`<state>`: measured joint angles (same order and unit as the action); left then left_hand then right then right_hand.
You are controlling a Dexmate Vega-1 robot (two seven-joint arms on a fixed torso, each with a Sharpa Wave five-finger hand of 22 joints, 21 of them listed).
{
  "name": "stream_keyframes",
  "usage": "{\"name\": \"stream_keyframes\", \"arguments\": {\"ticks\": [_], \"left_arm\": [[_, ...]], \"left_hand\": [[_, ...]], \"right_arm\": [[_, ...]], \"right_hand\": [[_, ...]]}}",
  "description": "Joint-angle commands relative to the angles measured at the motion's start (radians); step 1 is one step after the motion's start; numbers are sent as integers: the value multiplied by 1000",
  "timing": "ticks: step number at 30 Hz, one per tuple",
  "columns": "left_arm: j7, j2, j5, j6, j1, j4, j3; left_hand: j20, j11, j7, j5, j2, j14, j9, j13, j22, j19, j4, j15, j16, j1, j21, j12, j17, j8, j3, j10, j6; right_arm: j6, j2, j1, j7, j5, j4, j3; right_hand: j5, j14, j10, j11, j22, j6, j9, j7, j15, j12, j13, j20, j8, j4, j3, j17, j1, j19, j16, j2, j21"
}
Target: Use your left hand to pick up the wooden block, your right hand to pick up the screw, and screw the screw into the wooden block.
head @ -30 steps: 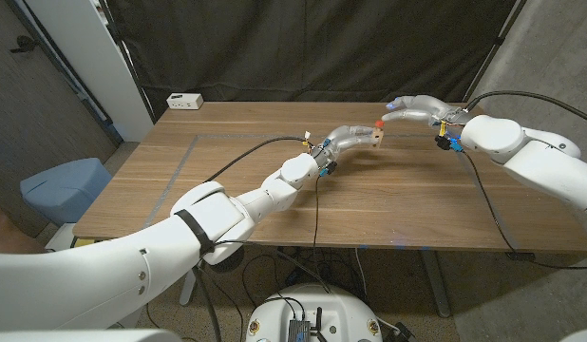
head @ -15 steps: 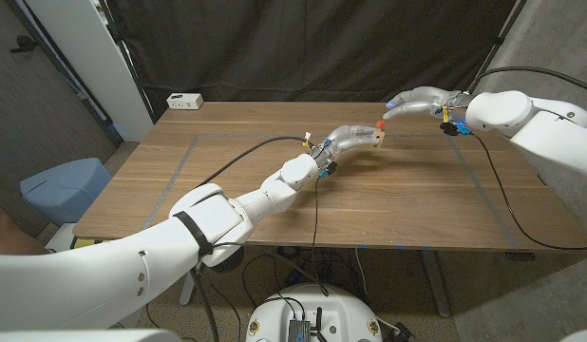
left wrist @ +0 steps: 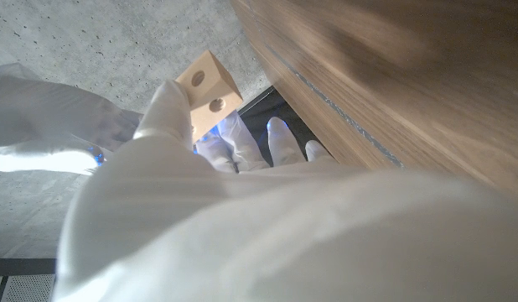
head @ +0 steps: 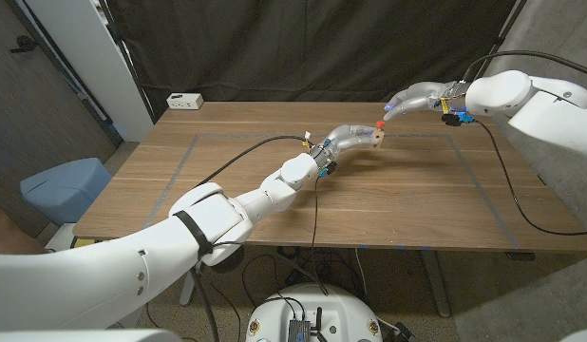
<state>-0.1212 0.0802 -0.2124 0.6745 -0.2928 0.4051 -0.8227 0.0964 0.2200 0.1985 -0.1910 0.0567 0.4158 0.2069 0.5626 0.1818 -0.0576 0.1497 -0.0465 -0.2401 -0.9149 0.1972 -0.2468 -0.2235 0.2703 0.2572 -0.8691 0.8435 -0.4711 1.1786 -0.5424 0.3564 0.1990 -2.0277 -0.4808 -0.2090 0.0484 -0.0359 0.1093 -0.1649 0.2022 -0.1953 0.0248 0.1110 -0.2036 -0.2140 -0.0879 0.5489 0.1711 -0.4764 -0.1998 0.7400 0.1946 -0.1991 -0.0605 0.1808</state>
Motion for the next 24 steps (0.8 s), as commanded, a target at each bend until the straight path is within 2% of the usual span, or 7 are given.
{"name": "stream_keyframes", "arguments": {"ticks": [1, 13, 24], "left_arm": [[-10, 5, -2, -14, 13, -12, -4], [-22, 8, 3, -15, 19, -13, -16], [-24, 7, 10, -2, 11, -2, -22]], "left_hand": [[-1, -2, -10, -6, 9, 6, 3, 5, 1, -2, -3, -96, 1, 0, 7, -8, -2, 7, 7, -8, 53], [-1, -2, -10, -6, 10, 5, 4, 5, 1, -2, -3, -98, 1, -1, 7, -7, -2, 8, 7, -9, 54], [-1, -2, -9, -5, 11, 6, 4, 6, 1, -2, -4, -99, 1, 0, 7, -8, -2, 8, 7, -11, 55]], "right_arm": [[-74, -31, 139, 239, -182, 13, -105], [-71, -61, 228, 375, -320, 22, -176], [-44, -71, 247, 447, -397, 19, -189]], "right_hand": [[-1, -1, -4, -11, -4, 17, 0, -13, 7, -7, -2, -8, 2, 4, -18, -2, 24, 4, 0, 3, 4], [-2, 2, -21, -31, -3, 28, 0, -51, -5, -3, -2, 1, -9, 12, -43, 0, 75, 11, -1, 7, 7], [-4, 8, -36, -57, -3, 36, -1, -83, -22, 1, -3, 4, -16, 16, -61, 1, 119, 14, 1, 6, 8]]}}
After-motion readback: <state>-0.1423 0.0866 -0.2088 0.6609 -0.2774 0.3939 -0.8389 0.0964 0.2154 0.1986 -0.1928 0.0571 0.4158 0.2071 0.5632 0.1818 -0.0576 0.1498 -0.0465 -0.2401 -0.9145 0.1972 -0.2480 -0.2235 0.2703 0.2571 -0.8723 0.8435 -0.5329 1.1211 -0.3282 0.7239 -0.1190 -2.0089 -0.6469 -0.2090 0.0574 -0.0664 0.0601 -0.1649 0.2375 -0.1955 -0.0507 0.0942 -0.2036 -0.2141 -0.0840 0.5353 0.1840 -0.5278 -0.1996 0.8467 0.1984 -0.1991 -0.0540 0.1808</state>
